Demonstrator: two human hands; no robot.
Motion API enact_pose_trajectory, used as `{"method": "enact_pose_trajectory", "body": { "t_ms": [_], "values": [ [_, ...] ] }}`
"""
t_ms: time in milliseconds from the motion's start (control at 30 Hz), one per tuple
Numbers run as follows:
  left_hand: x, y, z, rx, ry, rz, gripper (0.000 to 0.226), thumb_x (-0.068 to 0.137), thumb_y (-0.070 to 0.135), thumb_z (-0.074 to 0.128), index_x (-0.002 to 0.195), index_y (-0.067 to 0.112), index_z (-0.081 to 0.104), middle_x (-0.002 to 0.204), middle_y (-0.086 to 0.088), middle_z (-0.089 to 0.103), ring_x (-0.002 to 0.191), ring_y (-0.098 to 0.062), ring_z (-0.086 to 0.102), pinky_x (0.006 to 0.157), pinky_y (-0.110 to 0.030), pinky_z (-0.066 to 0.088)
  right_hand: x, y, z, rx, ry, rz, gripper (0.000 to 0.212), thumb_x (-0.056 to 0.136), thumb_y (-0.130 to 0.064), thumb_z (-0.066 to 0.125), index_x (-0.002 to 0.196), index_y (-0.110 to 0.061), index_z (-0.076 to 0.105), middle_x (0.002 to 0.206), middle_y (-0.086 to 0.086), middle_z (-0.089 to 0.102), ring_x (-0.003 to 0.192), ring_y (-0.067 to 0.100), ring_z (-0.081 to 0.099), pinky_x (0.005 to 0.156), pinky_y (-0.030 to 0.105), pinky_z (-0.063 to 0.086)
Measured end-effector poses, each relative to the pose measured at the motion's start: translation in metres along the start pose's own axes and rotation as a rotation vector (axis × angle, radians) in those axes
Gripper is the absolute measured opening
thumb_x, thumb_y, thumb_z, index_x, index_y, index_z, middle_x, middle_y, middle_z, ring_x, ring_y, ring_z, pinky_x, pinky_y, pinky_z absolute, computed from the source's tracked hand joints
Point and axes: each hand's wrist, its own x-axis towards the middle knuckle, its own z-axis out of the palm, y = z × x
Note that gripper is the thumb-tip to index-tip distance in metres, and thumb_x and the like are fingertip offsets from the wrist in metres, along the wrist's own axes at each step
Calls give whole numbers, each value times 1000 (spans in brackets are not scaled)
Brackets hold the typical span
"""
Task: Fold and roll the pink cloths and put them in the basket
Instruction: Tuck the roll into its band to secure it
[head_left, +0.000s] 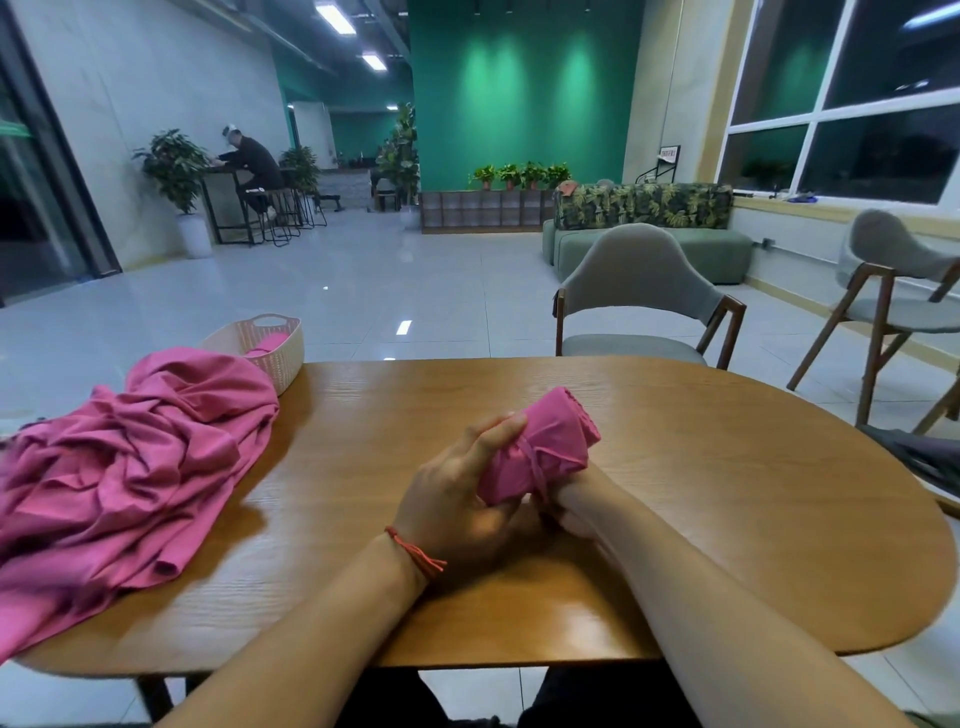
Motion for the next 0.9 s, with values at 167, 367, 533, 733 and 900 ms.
{"method": "enact_pose_trajectory", "body": {
  "t_ms": [167, 367, 533, 733, 900],
  "values": [
    [1, -10, -4, 33, 120, -101, 73, 79, 32, 86, 139, 29, 44, 130, 9, 61, 84, -17, 69, 60, -25, 55, 5, 7, -18, -169, -108, -34, 4, 96, -11, 77, 97, -9, 74, 76, 2, 68, 70, 16, 60, 63, 32, 51],
    [-4, -17, 0, 220, 24, -160, 63, 73, 33, 81, 128, 28, 50, 98, 10, 63, 72, -24, 63, 55, -26, 34, 0, 9, -44, -258, 26, -248, 54, 92, 8, 56, 117, -37, 74, 111, 6, 75, 89, 22, 68, 81, 38, 58],
    [-3, -17, 2, 248, -42, -129, 64, 69, 33, 77, 127, 34, 51, 134, 15, 61, 98, -21, 68, 63, -35, 57, -18, -2, -50, -12, -69, -370, 59, 100, -5, 45, 142, -43, 60, 138, -6, 67, 113, 24, 72, 86, 48, 61],
    [-3, -26, -3, 51, -65, -220, 69, 77, 46, 84, 141, 41, 60, 136, 14, 56, 115, -9, 62, 94, -28, 55, -18, 11, -46, -330, 7, -631, 52, 92, -18, 79, 137, -37, 63, 149, -12, 52, 133, 15, 58, 106, 45, 56],
    [-5, -29, -9, -72, -112, -219, 59, 78, 46, 87, 132, 35, 66, 123, 15, 68, 110, -4, 66, 93, -34, 56, -13, 17, -45, -492, 116, -697, 25, 89, -19, 85, 106, -36, 78, 131, -18, 65, 127, 13, 62, 95, 44, 60]
  ]
}}
